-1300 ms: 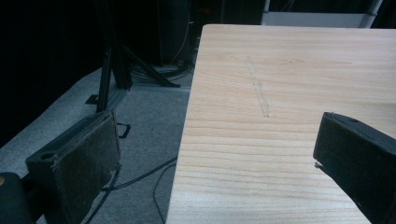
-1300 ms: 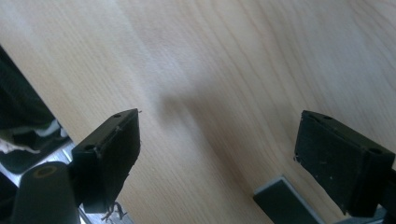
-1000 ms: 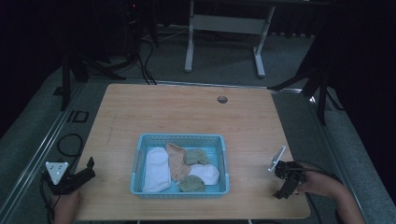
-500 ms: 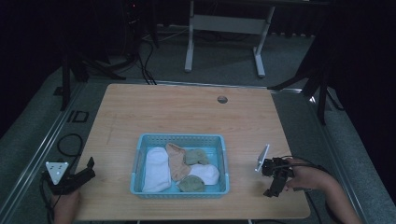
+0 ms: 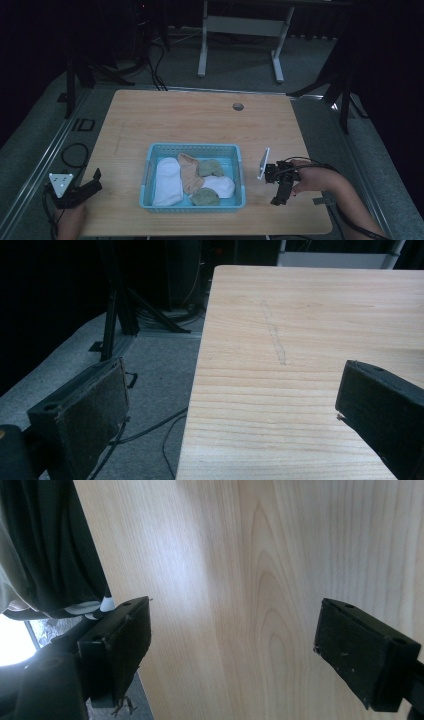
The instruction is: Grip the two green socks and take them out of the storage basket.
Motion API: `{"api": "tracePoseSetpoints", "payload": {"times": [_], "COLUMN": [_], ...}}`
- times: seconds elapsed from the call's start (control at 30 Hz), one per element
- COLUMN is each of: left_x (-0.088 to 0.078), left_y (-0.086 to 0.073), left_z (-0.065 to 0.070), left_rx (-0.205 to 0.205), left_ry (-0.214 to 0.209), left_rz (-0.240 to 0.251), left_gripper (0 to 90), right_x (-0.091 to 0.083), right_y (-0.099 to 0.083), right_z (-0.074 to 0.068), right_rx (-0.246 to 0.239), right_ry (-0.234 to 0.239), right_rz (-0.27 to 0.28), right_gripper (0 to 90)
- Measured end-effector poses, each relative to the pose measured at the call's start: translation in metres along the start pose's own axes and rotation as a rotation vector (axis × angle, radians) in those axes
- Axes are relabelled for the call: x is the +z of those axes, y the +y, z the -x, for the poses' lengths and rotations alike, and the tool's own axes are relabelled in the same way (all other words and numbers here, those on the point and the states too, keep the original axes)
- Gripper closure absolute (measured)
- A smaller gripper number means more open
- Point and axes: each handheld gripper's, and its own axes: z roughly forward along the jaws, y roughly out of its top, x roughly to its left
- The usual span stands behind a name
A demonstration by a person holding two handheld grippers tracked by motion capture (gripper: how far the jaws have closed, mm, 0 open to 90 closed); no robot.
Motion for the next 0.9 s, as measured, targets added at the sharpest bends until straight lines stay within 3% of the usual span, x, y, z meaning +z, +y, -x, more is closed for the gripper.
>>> {"api": "tracePoseSetpoints", "payload": {"times": [0.3,0.47,0.9], "left_x": [0.000,0.000,0.000], "left_y": [0.000,0.000,0.000], "left_z": [0.000,0.000,0.000], "left_rx": [0.000,0.001,0.002], "left_ry": [-0.001,-0.002,-0.007], "left_rz": [0.001,0.001,0.001], "left_gripper": [0.7,0.7,0.7], "right_x": [-0.014,-0.023,-0.029], "right_y": [0.028,0.054,0.100], "right_z": [-0.003,-0.008,-0.015], "right_rx": [-0.048,-0.078,-0.161], "right_ry": [-0.001,-0.011,-0.009], "right_rz": [-0.012,-0.019,-0.013], "right_gripper": [16.1,18.3,18.3]}}
